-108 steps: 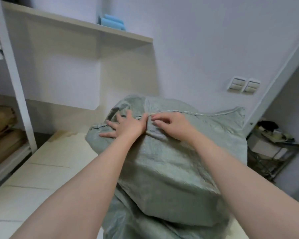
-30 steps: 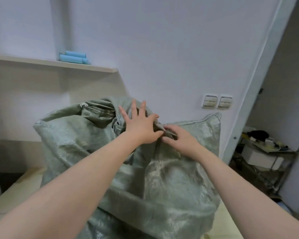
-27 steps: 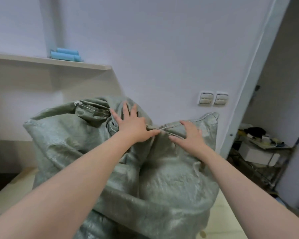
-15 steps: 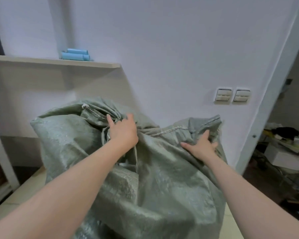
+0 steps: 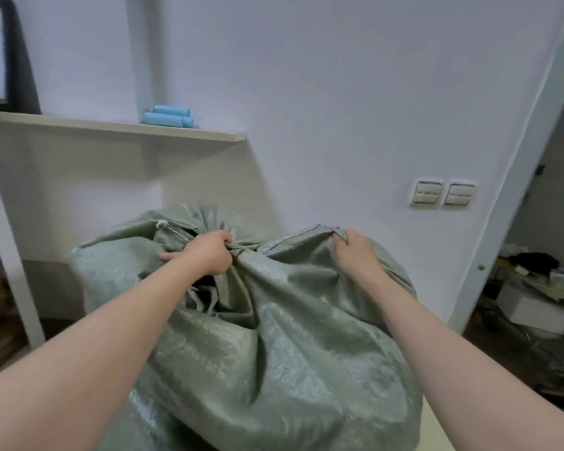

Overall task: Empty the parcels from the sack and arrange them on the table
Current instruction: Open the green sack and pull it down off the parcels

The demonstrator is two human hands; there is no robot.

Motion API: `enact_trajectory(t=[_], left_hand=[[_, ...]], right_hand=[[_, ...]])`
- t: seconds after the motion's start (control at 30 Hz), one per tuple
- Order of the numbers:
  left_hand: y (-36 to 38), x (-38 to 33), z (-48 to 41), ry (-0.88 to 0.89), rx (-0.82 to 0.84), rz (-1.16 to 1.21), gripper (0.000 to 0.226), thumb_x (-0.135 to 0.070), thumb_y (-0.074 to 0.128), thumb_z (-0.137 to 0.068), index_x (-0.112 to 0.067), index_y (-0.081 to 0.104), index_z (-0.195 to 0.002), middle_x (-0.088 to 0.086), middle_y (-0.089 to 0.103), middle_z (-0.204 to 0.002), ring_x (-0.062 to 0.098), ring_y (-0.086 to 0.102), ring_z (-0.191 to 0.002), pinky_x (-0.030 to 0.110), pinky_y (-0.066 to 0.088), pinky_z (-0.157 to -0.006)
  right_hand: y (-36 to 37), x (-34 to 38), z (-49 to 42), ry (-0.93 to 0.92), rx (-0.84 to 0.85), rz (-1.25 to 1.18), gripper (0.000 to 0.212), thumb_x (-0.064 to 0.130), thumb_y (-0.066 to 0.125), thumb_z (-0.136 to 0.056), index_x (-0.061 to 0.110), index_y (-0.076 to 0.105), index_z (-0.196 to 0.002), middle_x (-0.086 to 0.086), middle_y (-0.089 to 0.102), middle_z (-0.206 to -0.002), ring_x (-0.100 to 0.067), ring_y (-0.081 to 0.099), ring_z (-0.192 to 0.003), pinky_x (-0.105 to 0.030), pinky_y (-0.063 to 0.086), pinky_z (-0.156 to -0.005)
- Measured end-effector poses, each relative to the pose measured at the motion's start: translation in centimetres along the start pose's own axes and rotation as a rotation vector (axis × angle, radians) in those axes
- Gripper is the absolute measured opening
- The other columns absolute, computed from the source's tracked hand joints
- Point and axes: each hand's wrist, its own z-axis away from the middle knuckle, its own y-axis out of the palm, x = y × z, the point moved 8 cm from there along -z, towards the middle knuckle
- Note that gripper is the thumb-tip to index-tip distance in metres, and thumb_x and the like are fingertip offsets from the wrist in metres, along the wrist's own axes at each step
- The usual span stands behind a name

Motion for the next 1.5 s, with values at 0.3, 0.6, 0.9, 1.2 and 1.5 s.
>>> enact_trajectory(t=[0.3, 0.6, 0.9, 1.2, 1.5], left_hand=[[-6.1, 4.4, 0.7, 0.083, -0.284, 0.669, 0.034, -0.028, 0.058, -0.078, -0.043, 0.051, -0.108, -0.003, 0.066, -0.100, 0.027, 0.061, -0.098, 0.058, 0.040, -0.102], [-5.6, 10.8, 1.9, -0.030, -0.186, 0.802, 0.049, -0.021, 0.057, -0.081, -0.031, 0.045, -0.127, -0.003, 0.057, -0.101, 0.026, 0.057, -0.107, 0.046, 0.044, -0.102], [-1.6, 2.5, 3.7, 0.360, -0.002, 0.290, 0.039, -0.035, 0.059, -0.083, -0.032, 0.049, -0.120, -0.007, 0.071, -0.109, 0.019, 0.055, -0.121, 0.055, -0.010, -0.117], [-5.3, 6.8, 6.9, -0.049, -0.072, -0.417, 0.115, -0.092, 0.047, -0.063, -0.032, 0.010, -0.155, 0.020, -0.005, -0.161, 0.056, -0.009, -0.141, 0.085, -0.008, -0.092], [-2.3, 12.7, 10.0, -0.167, -0.208, -0.054, 0.033, -0.036, 0.038, -0.101, -0.047, 0.053, -0.128, 0.020, 0.038, -0.151, 0.037, -0.007, -0.149, 0.078, -0.001, -0.104]], right_hand=[[5.1, 15.8, 3.8, -0.257, 0.103, -0.777, 0.025, 0.038, 0.057, -0.091, 0.015, 0.060, -0.100, -0.009, 0.066, -0.097, -0.019, 0.062, -0.090, -0.050, 0.050, -0.093], [17.8, 17.0, 5.6, -0.323, 0.504, 0.052, 0.151, 0.079, 0.073, -0.047, 0.033, -0.029, -0.148, -0.002, 0.005, -0.165, -0.024, 0.009, -0.151, -0.048, 0.020, -0.121], [15.0, 9.1, 3.3, -0.108, 0.344, 0.558, 0.088, 0.080, 0.052, -0.044, 0.041, 0.047, -0.123, 0.000, 0.056, -0.130, -0.034, 0.045, -0.128, -0.063, 0.037, -0.098], [8.2, 2.6, 6.1, 0.181, 0.108, 0.375, 0.047, 0.038, 0.061, -0.088, 0.019, 0.054, -0.130, -0.015, 0.048, -0.142, -0.038, 0.045, -0.130, -0.047, 0.039, -0.105], [6.8, 3.6, 6.5, 0.277, -0.174, -0.651, 0.050, 0.056, 0.072, -0.047, 0.021, 0.068, -0.082, -0.003, 0.074, -0.089, -0.029, 0.070, -0.086, -0.050, 0.058, -0.085]])
